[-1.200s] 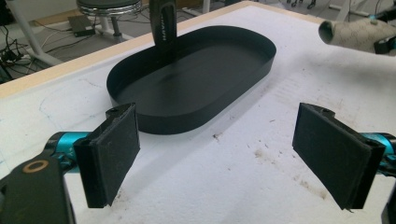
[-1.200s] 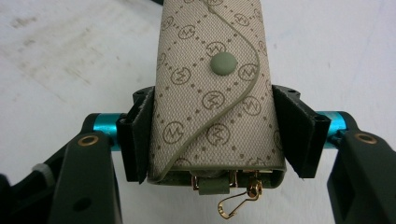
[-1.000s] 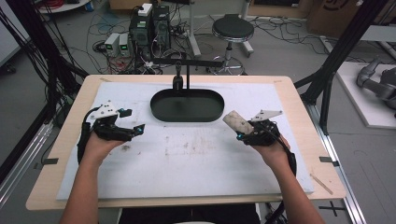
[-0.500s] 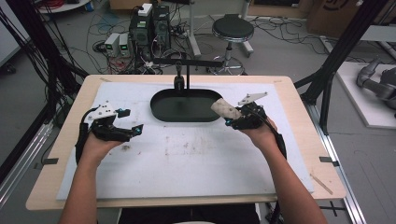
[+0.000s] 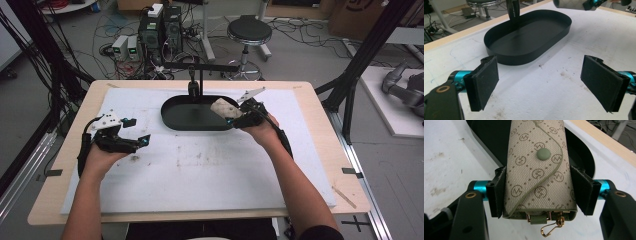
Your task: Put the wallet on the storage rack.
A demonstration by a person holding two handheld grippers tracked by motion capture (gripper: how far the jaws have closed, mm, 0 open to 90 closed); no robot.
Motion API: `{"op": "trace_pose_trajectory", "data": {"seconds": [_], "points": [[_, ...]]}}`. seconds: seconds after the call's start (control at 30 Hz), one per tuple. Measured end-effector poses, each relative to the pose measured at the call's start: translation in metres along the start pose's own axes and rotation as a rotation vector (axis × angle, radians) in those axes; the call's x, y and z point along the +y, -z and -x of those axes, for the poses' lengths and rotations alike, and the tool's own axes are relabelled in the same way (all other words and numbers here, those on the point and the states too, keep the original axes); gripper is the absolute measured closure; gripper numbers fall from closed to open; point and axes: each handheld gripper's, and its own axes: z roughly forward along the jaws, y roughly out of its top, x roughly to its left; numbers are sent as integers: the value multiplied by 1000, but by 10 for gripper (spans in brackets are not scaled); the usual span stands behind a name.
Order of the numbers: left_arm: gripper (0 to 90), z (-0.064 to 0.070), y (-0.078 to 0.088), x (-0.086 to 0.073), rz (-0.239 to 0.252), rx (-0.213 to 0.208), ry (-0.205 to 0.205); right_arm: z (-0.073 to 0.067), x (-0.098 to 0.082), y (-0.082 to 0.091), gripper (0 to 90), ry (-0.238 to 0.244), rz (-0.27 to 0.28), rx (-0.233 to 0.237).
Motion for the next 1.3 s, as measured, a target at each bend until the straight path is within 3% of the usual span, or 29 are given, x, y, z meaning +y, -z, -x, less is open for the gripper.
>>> {"op": "trace_pose_trajectory", "data": {"seconds": [0.07,0.6,0.7,0.93,1.3], "points": [[149,0,2,-1,0,3,1,0,6,-8,359,22,3,7],[149,-1,5,-3,8,11,11,-7,37,-61,359,34,-17,42],[149,-2,6,-3,5,13,12,-10,43,-73,359,53,-42,45],[149,-2,5,-3,3,14,12,-12,44,-94,359,49,-64,47],[149,-2,3,-4,-7,15,12,-10,46,-111,358,26,-102,46]]}}
